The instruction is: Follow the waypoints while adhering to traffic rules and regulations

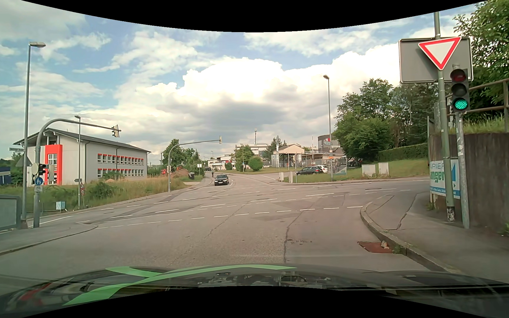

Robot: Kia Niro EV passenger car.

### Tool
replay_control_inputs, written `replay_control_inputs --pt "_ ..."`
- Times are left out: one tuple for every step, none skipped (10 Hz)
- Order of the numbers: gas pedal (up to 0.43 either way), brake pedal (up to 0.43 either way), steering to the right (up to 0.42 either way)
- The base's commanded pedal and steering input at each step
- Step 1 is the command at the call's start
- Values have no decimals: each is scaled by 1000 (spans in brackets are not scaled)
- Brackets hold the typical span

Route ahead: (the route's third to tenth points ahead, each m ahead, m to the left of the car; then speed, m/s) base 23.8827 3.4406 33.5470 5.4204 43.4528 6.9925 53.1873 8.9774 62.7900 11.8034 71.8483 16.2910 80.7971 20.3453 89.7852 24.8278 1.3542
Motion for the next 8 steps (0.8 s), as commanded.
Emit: replay_control_inputs --pt "268 0 -14" --pt "280 0 -14" --pt "280 0 -13" --pt "287 0 -10" --pt "287 0 -8" --pt "287 0 -5" --pt "287 0 -1" --pt "287 0 1"
